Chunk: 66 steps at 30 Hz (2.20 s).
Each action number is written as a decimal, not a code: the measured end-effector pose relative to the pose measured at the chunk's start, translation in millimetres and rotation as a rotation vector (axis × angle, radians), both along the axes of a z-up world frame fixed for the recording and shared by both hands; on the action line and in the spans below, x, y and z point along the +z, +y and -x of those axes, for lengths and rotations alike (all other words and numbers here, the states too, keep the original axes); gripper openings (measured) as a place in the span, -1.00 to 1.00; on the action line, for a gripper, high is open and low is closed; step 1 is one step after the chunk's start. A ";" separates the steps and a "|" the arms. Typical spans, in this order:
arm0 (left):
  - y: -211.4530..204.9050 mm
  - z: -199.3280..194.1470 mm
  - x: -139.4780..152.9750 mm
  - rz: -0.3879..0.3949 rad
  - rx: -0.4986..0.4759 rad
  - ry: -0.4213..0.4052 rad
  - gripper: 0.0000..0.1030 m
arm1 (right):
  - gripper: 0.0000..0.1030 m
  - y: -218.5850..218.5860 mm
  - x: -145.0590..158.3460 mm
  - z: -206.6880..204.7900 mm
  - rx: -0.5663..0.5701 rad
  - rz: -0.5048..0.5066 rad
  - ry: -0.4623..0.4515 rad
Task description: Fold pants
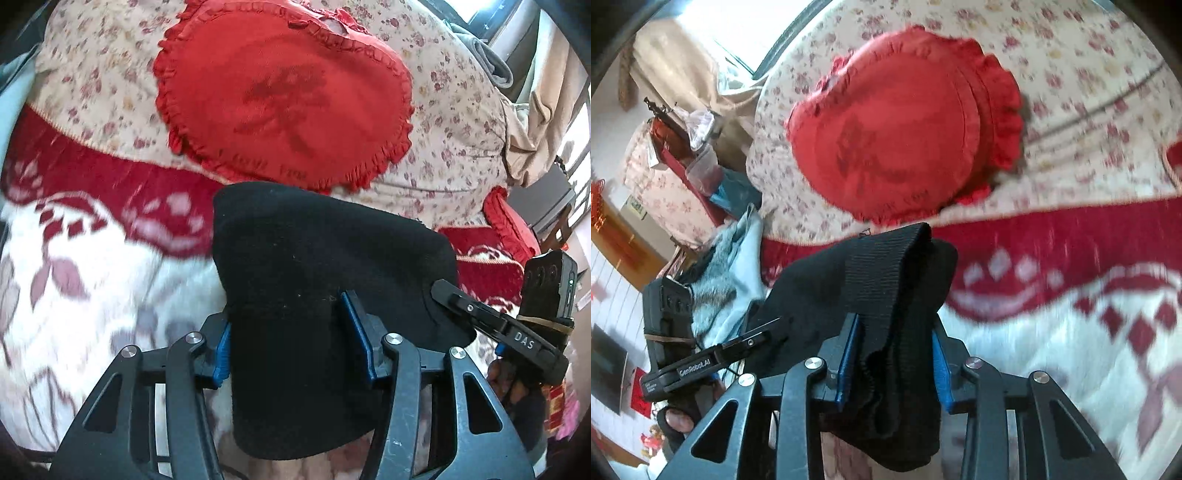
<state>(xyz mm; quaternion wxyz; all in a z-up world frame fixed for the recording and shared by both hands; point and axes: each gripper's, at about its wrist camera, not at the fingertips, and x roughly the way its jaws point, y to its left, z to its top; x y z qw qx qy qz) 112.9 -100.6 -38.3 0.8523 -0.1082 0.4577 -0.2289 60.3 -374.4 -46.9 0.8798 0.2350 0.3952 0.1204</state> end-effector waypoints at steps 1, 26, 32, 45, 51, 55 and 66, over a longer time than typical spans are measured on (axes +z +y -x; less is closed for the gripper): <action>-3.9 -7.1 -5.3 -0.014 -0.004 0.003 0.00 | -0.31 -1.8 -2.1 -5.9 -0.009 0.008 -0.001; 1.7 34.6 -12.4 -0.231 0.148 -0.103 0.20 | -0.32 64.5 -5.7 4.1 0.084 0.380 0.040; 6.6 51.9 5.0 -0.237 0.197 -0.151 0.20 | -0.32 64.7 28.6 25.2 0.042 0.364 -0.029; 1.3 89.6 36.9 -0.289 0.213 -0.235 0.20 | -0.32 66.4 39.5 51.7 0.035 0.322 -0.023; -5.1 97.0 41.9 -0.354 0.214 -0.258 0.20 | -0.32 67.3 43.3 56.1 0.041 0.308 -0.034; -5.8 99.7 43.3 -0.347 0.207 -0.261 0.20 | -0.32 65.4 42.3 57.3 0.038 0.300 -0.029; -10.8 104.5 45.6 -0.353 0.194 -0.270 0.20 | -0.32 65.8 42.6 58.1 0.036 0.294 -0.032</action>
